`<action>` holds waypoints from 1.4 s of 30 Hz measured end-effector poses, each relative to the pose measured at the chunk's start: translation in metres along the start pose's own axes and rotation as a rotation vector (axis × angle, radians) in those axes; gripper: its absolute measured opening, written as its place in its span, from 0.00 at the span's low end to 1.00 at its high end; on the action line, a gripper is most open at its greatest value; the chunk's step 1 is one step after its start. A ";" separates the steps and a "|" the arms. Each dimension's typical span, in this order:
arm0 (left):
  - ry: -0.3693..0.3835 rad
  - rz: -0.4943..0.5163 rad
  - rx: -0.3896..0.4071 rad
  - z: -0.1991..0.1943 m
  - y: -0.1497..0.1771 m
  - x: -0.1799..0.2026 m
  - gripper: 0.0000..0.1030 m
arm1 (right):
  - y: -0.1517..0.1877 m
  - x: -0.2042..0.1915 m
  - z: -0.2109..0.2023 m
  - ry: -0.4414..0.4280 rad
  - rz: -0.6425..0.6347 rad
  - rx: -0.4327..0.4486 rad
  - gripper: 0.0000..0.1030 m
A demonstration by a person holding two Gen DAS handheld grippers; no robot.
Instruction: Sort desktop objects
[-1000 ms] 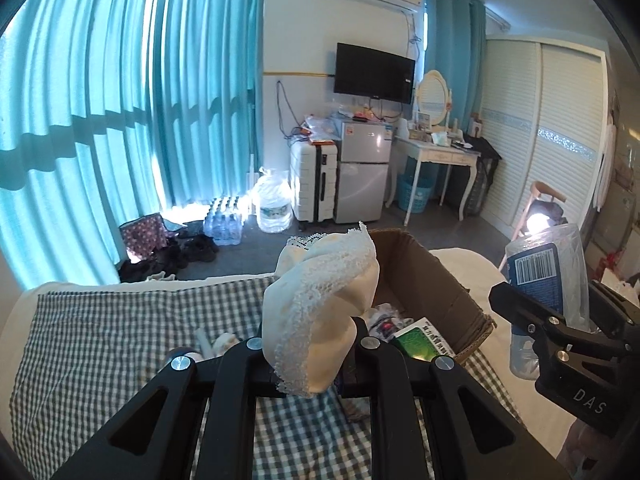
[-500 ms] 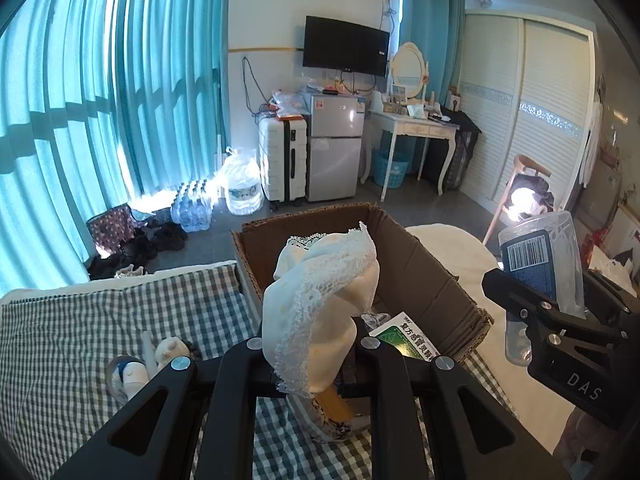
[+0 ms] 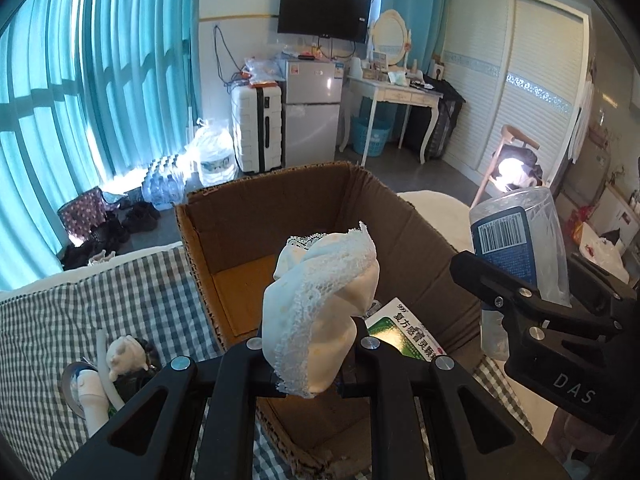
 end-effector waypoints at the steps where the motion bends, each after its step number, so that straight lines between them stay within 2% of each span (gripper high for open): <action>1: 0.003 -0.004 -0.011 0.005 0.000 -0.001 0.13 | 0.000 0.001 0.006 -0.001 -0.003 -0.007 0.62; 10: 0.021 0.003 -0.083 0.045 0.007 -0.007 0.13 | 0.007 0.012 0.049 -0.001 -0.013 -0.071 0.62; 14: 0.006 -0.005 -0.124 0.062 0.013 -0.009 0.13 | 0.011 0.018 0.063 -0.006 0.006 -0.098 0.62; 18: 0.006 -0.006 -0.139 0.068 0.015 -0.012 0.13 | 0.016 0.019 0.076 -0.001 0.002 -0.126 0.62; 21: 0.012 -0.007 -0.147 0.067 0.015 -0.013 0.18 | 0.018 0.020 0.083 0.002 0.010 -0.145 0.62; 25: 0.020 0.001 -0.155 0.064 0.016 -0.011 0.28 | 0.017 0.018 0.081 -0.019 0.014 -0.147 0.62; 26: 0.017 0.000 -0.152 0.062 0.015 -0.010 0.34 | 0.016 0.017 0.078 -0.016 0.011 -0.140 0.62; 27: 0.010 -0.005 -0.147 0.059 0.015 -0.011 0.42 | 0.014 0.015 0.076 -0.012 0.011 -0.135 0.62; 28: 0.007 -0.012 -0.143 0.056 0.014 -0.012 0.62 | 0.013 0.015 0.073 -0.009 0.013 -0.129 0.62; 29: 0.007 -0.022 -0.135 0.052 0.013 -0.013 0.70 | 0.011 0.015 0.070 -0.008 0.017 -0.121 0.62; 37: 0.005 -0.031 -0.087 0.017 0.001 -0.014 0.71 | -0.001 0.012 0.031 0.006 0.037 -0.066 0.62; 42: -0.004 -0.036 -0.052 -0.012 -0.002 -0.015 0.80 | -0.010 0.007 0.004 0.014 0.030 -0.039 0.62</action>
Point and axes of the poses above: each gripper's, at about its wrist camera, not at the fingertips, and z roughly the way its jaws point, x to its right, y to its underside, the point moved 4 cm from there along z, roughly the way its jaws point, and after that the axes turned 1 degree about -z, right-handed, at the moved point
